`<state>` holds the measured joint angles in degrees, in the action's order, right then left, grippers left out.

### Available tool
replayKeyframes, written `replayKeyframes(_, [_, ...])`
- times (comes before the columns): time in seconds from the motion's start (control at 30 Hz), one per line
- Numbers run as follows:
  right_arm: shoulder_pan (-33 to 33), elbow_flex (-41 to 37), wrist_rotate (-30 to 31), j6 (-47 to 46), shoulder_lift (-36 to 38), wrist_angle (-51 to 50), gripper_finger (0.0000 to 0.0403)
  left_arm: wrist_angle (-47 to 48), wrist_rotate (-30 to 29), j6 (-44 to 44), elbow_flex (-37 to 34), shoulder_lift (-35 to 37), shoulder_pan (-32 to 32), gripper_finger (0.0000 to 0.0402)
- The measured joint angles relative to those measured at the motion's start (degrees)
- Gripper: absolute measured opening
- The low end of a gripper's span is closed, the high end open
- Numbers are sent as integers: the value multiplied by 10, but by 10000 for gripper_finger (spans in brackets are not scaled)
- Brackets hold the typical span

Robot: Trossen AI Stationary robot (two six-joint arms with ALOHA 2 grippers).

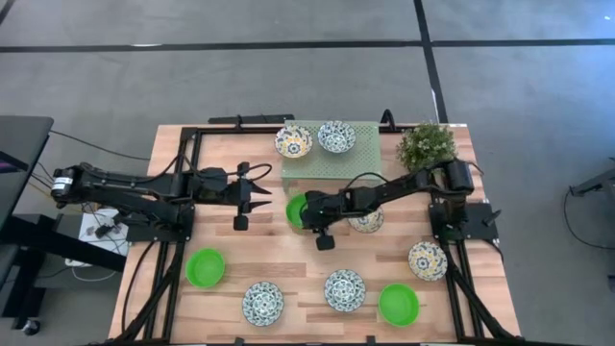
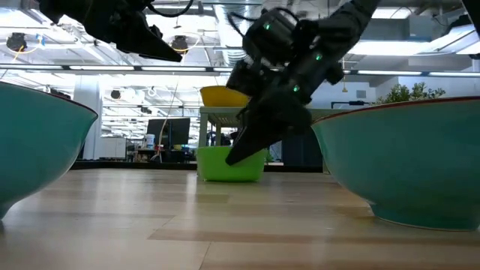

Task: Pick & Place Mini bowls
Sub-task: Put the top green bowl on the shelf

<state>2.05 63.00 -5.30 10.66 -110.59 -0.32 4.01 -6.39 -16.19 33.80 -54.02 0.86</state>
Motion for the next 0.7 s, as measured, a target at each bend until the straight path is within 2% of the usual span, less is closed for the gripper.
replayKeyframes(0.13, [27,-1,0,2,48,-55,5,0,0,0,0,0,0,111])
replayKeyframes(0.3, [67,-1,61,-1,148,-128,4,0,0,0,0,0,0,111])
replayKeyframes(0.53, [116,-1,261,-28,304,-268,2,0,0,0,0,0,0,111])
replayKeyframes(0.7, [115,-1,392,-37,383,-358,2,0,0,0,0,0,0,111])
